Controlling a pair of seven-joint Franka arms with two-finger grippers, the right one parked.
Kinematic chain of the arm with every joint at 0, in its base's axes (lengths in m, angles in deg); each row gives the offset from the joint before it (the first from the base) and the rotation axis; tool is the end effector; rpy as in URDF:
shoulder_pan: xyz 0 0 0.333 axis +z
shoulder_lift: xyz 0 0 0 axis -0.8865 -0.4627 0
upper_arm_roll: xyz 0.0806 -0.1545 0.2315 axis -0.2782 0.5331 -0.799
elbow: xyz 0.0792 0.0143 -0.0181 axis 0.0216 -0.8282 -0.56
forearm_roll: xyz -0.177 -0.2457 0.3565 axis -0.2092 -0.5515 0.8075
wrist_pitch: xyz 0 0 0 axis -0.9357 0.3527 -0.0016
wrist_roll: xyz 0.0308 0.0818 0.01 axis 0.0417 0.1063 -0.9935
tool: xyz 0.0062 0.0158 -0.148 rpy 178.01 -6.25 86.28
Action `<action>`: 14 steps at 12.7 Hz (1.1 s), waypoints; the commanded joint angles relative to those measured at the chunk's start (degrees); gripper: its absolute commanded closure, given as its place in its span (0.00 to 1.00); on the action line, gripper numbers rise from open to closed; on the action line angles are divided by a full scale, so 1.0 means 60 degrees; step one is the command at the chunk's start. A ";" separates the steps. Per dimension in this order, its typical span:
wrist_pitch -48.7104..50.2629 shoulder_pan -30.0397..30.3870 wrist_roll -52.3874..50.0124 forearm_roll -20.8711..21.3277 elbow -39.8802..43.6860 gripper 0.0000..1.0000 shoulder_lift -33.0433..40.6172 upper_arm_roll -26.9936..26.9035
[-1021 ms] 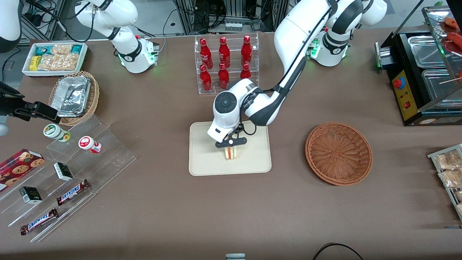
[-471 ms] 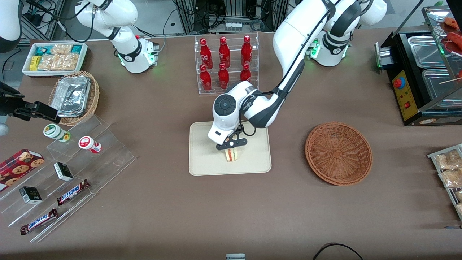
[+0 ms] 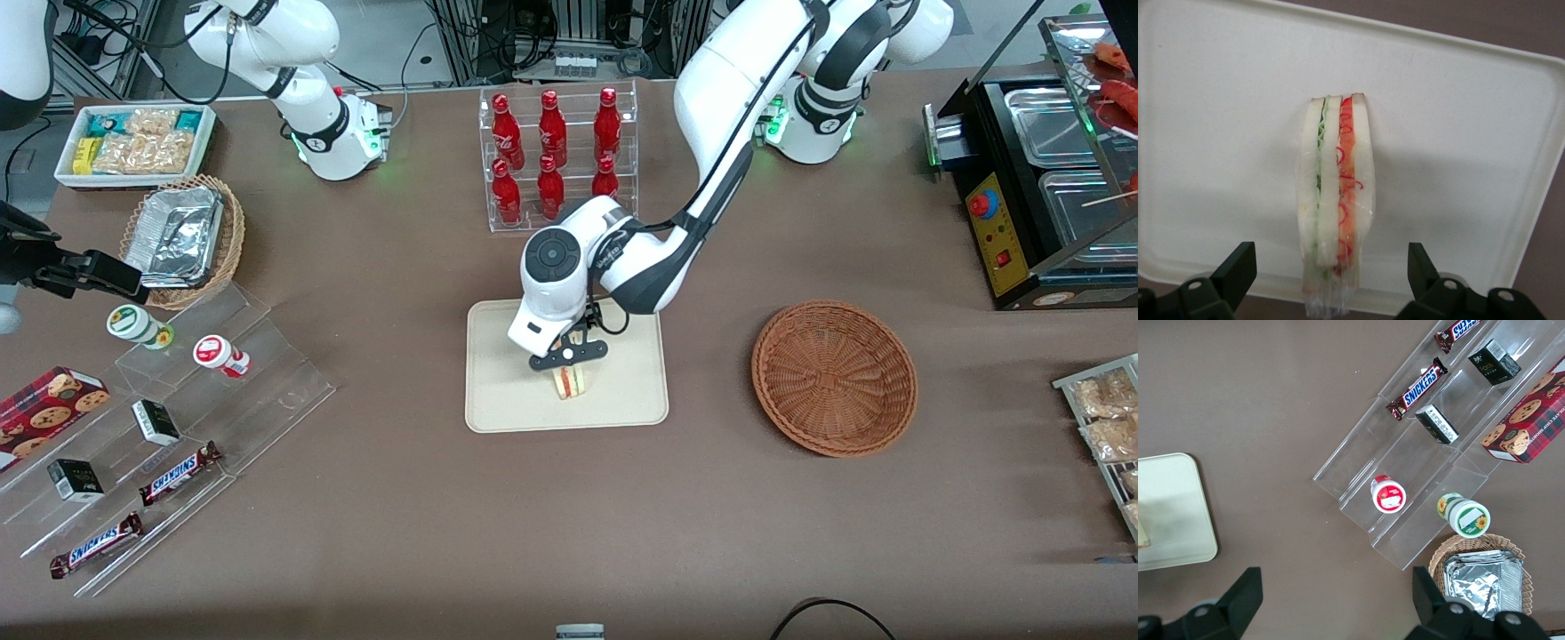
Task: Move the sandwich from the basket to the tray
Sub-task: 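Lower the held sandwich onto the tray's centre, then open the left gripper and lift it off the sandwich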
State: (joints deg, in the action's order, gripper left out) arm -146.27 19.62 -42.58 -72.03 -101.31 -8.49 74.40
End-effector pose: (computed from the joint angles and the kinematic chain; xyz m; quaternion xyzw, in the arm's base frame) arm 0.5332 -0.5854 0.1806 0.9932 0.1093 -0.0386 0.0103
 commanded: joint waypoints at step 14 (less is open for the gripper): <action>0.3450 0.0294 0.0641 0.0073 0.1002 0.00 0.2037 -0.0825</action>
State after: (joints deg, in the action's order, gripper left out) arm -127.54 20.82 -40.30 -71.61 -94.78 1.73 71.21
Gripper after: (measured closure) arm 0.000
